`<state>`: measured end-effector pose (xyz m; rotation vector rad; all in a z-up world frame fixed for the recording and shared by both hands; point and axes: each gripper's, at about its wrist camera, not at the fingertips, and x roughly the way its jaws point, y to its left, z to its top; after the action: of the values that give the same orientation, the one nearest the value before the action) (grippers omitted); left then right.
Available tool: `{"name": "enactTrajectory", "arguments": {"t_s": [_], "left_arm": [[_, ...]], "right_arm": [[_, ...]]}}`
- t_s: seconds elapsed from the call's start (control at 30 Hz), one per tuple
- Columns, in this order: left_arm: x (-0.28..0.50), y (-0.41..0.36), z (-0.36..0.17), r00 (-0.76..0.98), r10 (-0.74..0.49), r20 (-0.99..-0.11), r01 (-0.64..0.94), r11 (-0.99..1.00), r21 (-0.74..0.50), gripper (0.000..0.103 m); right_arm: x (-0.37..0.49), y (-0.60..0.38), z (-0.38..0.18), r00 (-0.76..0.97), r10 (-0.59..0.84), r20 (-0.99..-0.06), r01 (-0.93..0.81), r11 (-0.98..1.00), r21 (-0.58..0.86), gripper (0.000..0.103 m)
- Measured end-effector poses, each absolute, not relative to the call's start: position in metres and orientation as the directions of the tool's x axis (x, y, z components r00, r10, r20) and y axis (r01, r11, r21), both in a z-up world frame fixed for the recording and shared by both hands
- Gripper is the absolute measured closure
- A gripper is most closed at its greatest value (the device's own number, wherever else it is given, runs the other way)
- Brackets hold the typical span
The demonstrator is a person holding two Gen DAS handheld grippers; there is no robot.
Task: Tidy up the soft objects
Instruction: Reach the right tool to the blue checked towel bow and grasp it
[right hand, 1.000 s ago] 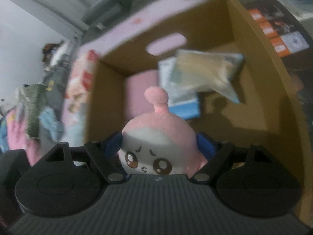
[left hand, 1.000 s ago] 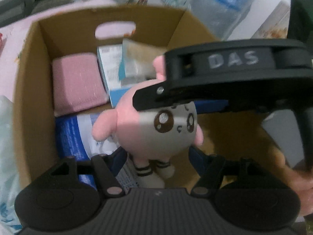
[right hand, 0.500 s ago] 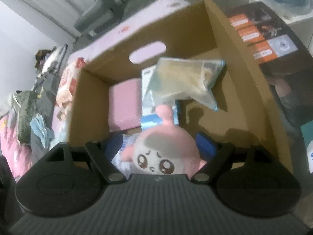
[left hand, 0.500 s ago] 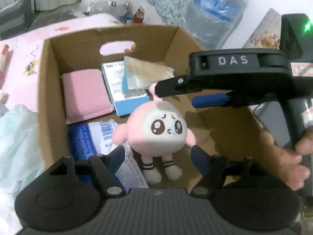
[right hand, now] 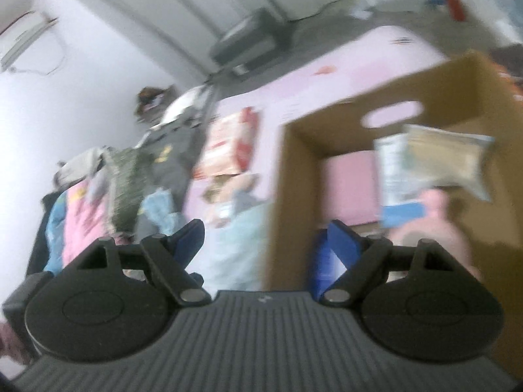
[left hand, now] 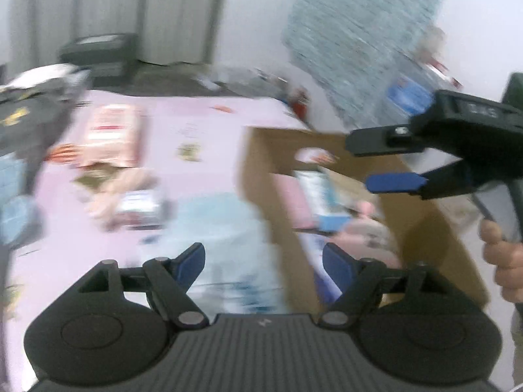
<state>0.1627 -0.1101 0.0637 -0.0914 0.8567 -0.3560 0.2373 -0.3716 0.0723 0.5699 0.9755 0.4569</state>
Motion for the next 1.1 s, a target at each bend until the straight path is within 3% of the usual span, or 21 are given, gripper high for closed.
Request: {"name": "enactTrajectory", "arguments": {"t_s": [0.27,0.47,0.67,1.0,1.1], "left_arm": [[0.158,0.007,0.049,0.710,-0.064,-0.701,-0.022,0.993,-0.113,0.023],[0.177,0.074,0.040,0.738,0.018,-0.674,-0.135,0.983,-0.122,0.023],[0.221,0.118,0.013,0.730,0.073,-0.679,-0.193,0.976,-0.103,0.025],[0.293,0.153,-0.040,0.635,0.034,-0.772,-0.216,0.967,-0.135,0.048],[0.302,0.156,-0.048,0.626,0.025,-0.780,-0.215,0.966,-0.141,0.051]], "right_arm": [[0.280,-0.252,0.073,0.362,0.727,-0.584,-0.223,0.676,0.703,0.020],[0.330,-0.136,0.050,0.208,0.780,-0.590,-0.264,0.626,0.734,0.020],[0.387,-0.037,0.004,0.120,0.784,-0.609,-0.257,0.617,0.744,0.020],[0.458,0.048,-0.091,0.037,0.753,-0.657,-0.239,0.645,0.726,0.021],[0.459,0.052,-0.104,0.011,0.770,-0.638,-0.235,0.622,0.746,0.026]]}}
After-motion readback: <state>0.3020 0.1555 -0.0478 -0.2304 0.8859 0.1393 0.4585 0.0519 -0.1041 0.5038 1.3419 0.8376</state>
